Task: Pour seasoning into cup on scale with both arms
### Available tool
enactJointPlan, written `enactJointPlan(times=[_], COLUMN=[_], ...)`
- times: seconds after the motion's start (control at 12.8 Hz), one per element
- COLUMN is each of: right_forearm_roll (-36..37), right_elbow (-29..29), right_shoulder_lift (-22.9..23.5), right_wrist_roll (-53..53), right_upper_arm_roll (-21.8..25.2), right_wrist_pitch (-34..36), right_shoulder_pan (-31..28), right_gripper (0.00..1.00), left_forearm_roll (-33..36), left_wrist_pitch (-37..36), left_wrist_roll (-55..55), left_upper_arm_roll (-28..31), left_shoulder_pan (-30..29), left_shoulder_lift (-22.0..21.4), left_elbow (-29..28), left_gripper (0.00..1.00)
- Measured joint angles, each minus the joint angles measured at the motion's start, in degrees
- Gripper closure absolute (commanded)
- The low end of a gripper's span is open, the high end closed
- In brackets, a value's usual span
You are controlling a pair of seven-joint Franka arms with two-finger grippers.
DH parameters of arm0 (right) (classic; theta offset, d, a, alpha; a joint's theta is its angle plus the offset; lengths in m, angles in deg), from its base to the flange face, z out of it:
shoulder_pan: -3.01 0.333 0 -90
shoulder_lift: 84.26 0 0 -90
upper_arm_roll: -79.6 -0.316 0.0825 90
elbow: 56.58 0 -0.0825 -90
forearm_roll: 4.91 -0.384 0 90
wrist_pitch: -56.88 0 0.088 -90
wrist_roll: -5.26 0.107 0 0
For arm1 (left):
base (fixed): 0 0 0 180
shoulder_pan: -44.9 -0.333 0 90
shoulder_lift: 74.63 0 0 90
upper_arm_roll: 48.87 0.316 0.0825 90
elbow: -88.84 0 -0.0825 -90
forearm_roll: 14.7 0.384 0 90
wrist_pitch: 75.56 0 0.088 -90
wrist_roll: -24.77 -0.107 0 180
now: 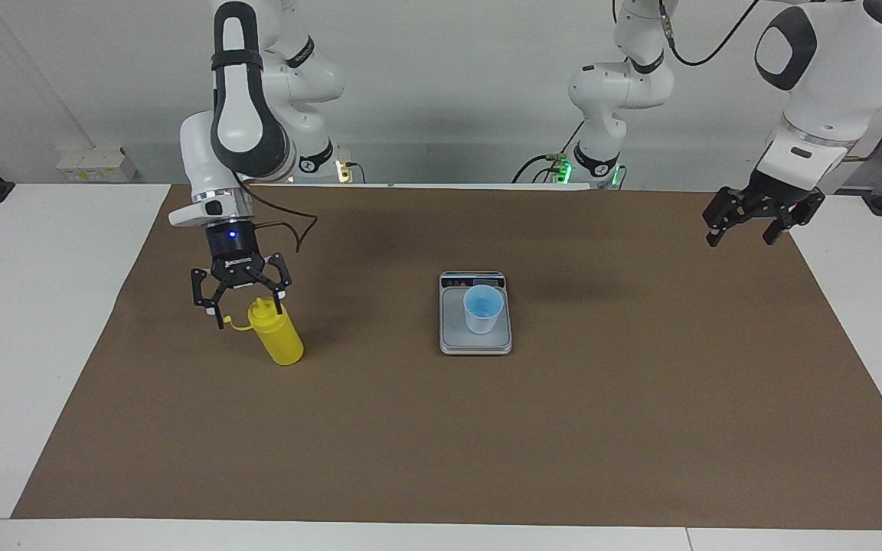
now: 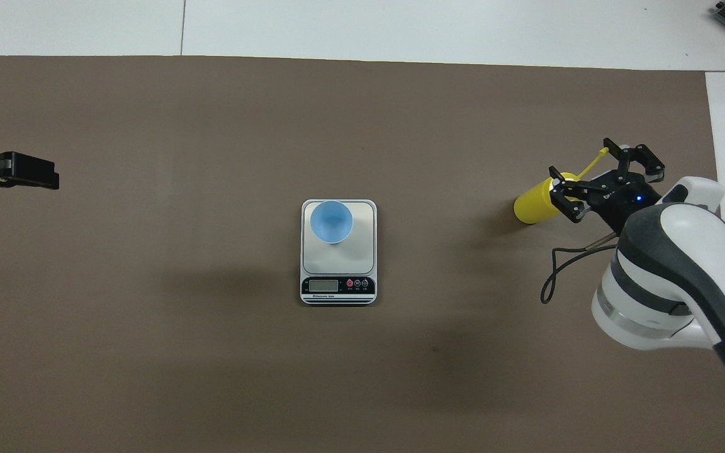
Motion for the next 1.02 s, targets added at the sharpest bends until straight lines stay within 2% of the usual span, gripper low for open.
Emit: enactJointPlan(times=[0.24, 0.63, 0.86, 1.02], right_forearm_roll=[3.89, 15.44, 27.96, 33.78], right_elbow=[-0.68, -0.78, -2.16, -4.0], right_shoulder_lift=[0.21, 0.34, 0.36, 0.35], right_wrist_roll=[-0.02, -0.03, 0.14, 0.47], right_upper_arm_roll=[0.0, 0.45, 0.62, 0.72], right_wrist_pitch=[0.0, 0.77, 6.96, 11.08], right_shoulder_pan=[-0.01, -1.0, -5.07, -7.7], right_gripper=[0.0, 0.0, 0.0, 0.0], left_forearm_roll=[0.0, 0.0, 0.0, 0.0], left_wrist_pitch=[0.0, 0.0, 0.0, 0.01], left_wrist_roll=[0.0, -0.01, -0.01, -0.01], left_upper_arm_roll=[0.0, 0.01, 0.03, 0.06], left_shoulder_pan=[0.0, 0.0, 0.0, 0.0], left_shoulder_lift=[0.0, 0.0, 0.0, 0.0], left_elbow=[0.0, 0.0, 0.0, 0.0], left_gripper=[0.0, 0.0, 0.0, 0.0])
